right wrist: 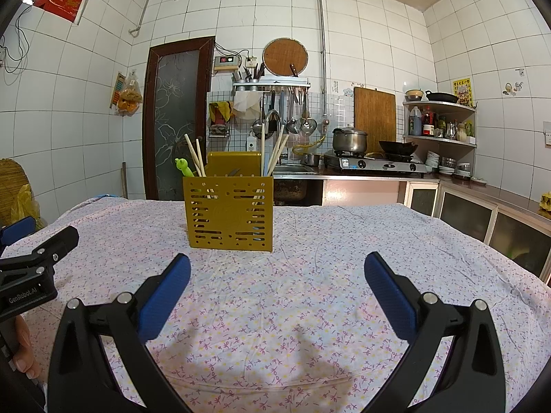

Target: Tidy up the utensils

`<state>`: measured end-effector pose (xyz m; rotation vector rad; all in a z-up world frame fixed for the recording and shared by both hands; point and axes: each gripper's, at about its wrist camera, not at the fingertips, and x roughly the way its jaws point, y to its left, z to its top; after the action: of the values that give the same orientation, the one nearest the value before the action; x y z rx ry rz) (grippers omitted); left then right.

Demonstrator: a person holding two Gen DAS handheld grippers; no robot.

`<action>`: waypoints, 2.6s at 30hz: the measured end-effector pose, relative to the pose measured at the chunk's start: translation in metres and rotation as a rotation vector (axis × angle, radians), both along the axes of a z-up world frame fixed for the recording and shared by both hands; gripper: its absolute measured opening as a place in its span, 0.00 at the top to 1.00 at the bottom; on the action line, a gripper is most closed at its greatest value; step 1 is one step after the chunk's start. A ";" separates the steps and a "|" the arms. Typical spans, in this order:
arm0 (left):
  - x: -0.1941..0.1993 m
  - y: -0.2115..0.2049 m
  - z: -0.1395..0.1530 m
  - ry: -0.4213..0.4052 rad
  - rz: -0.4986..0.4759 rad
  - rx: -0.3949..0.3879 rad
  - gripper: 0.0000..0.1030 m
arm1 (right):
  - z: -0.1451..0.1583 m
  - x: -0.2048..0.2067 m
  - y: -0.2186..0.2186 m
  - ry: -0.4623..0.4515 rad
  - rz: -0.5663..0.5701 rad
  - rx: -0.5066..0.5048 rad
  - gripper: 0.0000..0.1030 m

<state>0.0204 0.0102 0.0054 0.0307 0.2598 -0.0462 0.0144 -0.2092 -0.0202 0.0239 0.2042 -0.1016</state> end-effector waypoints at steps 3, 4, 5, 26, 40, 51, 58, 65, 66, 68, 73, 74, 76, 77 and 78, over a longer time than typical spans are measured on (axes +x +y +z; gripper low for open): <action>-0.001 -0.001 0.000 -0.001 0.000 0.000 0.05 | 0.000 0.000 0.001 0.000 0.000 0.000 0.04; -0.001 0.000 0.000 -0.001 0.000 0.000 0.05 | 0.000 0.001 0.001 0.000 0.000 0.000 0.04; 0.000 0.000 0.000 -0.001 0.001 0.001 0.05 | 0.000 0.001 0.001 0.001 0.000 0.001 0.04; 0.001 0.002 0.001 -0.002 0.005 -0.002 0.05 | 0.000 0.000 0.001 0.002 0.000 0.001 0.04; 0.000 0.003 0.005 -0.014 0.005 0.001 0.05 | -0.001 0.001 0.001 0.002 0.000 0.000 0.04; -0.001 0.002 0.004 -0.012 0.005 0.001 0.05 | -0.001 0.000 0.001 0.003 0.000 0.000 0.04; 0.000 0.003 0.004 -0.001 0.003 -0.010 0.05 | 0.000 0.000 0.001 0.002 0.000 0.000 0.04; -0.001 0.001 0.003 0.001 0.003 -0.015 0.05 | 0.000 0.000 0.001 0.003 0.000 -0.001 0.04; -0.001 0.001 0.003 0.002 0.003 -0.016 0.05 | 0.000 0.000 0.001 0.003 0.000 -0.001 0.04; 0.000 0.001 0.002 0.005 0.003 -0.018 0.05 | -0.001 0.001 0.001 0.002 0.000 0.000 0.04; -0.001 0.000 0.001 0.007 0.003 -0.019 0.05 | -0.001 0.001 0.001 0.002 0.000 0.000 0.04; -0.001 0.000 0.001 0.006 0.003 -0.019 0.05 | -0.001 0.001 0.001 0.001 0.000 0.000 0.04; 0.000 -0.001 0.000 0.005 0.003 -0.016 0.05 | -0.002 0.001 0.001 0.001 0.000 0.000 0.04; 0.000 -0.001 0.000 0.004 0.003 -0.016 0.05 | -0.002 0.001 0.001 0.001 0.000 0.001 0.04; 0.000 -0.001 0.000 0.003 0.003 -0.016 0.05 | -0.002 0.001 0.001 0.001 0.000 0.001 0.04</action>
<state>0.0199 0.0088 0.0051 0.0146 0.2628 -0.0452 0.0157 -0.2080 -0.0217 0.0247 0.2055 -0.1015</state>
